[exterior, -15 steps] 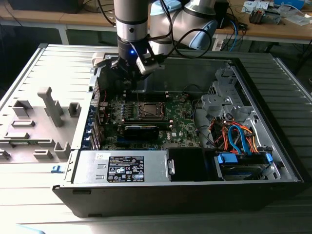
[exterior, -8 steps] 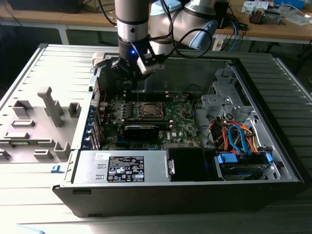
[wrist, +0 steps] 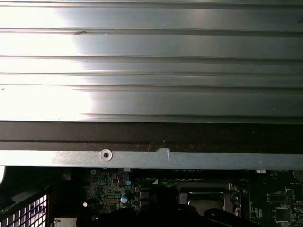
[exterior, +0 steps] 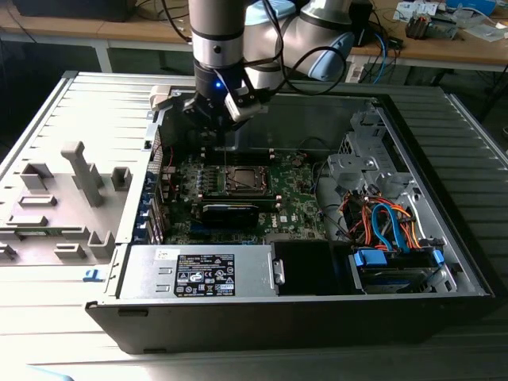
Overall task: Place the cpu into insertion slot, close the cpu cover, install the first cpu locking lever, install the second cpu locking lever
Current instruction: 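Install the first cpu locking lever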
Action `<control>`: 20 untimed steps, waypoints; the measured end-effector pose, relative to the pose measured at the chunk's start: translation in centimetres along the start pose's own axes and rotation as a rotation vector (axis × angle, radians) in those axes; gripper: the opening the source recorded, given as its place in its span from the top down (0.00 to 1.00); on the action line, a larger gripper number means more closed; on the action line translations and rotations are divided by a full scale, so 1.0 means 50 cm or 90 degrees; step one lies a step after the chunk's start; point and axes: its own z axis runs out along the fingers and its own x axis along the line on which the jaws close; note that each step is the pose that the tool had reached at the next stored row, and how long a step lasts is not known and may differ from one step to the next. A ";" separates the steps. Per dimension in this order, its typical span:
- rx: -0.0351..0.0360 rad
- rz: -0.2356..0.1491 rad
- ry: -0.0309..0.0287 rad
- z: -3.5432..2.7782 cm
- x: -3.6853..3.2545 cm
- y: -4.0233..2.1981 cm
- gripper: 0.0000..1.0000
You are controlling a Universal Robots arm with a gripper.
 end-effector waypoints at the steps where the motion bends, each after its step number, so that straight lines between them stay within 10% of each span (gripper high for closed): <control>1: 0.0000 0.000 0.0000 0.000 -0.001 0.000 0.89; 20: 0.0000 0.000 0.0000 0.001 -0.013 0.000 0.89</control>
